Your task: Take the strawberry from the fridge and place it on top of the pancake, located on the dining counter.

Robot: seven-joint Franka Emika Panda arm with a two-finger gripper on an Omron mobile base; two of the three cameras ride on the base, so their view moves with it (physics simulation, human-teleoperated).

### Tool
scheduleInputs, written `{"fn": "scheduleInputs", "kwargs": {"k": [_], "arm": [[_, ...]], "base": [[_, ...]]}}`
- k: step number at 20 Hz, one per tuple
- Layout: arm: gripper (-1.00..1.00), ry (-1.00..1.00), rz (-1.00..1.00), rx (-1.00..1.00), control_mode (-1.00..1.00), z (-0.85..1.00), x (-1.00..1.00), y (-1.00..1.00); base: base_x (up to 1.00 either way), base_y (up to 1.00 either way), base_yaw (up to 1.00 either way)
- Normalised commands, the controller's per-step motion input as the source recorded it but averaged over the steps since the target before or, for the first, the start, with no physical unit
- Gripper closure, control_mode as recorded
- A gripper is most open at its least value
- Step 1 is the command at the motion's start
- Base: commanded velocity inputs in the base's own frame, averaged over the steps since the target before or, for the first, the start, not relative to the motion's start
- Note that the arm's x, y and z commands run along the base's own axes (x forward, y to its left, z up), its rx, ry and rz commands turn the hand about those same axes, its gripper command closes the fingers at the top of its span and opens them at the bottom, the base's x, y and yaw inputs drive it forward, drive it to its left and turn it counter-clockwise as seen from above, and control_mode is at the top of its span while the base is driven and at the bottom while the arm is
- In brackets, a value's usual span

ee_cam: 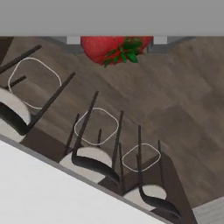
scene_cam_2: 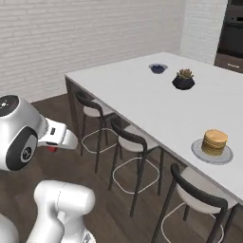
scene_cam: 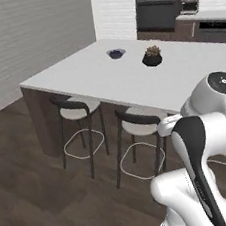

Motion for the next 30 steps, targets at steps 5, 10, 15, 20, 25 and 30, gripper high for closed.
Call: {"fn": "scheduleInputs", "kwargs": {"k": [5, 10, 15, 20, 25, 30], "arm": [[1.00, 0.00, 0.00, 0.00, 1.00, 0.00, 0.00, 0.00], [1.00, 0.00, 0.00, 0.00, 1.00, 0.00, 0.00, 0.00], [1.00, 0.00, 0.00, 0.00, 1.00, 0.00, 0.00, 0.00], [1.00, 0.00, 0.00, 0.00, 1.00, 0.00, 0.00, 0.00], [1.00, 0.00, 0.00, 0.00, 1.00, 0.00, 0.00, 0.00], [1.00, 0.00, 0.00, 0.00, 1.00, 0.00, 0.00, 0.00]], "base": [[0.49, -0.42, -0.66], [0.46, -0.43, -0.67], [0.50, -0.23, -0.67], [0.58, 0.08, -0.50], [0.55, 0.10, -0.13], [0.20, 0.42, -0.01]]}}
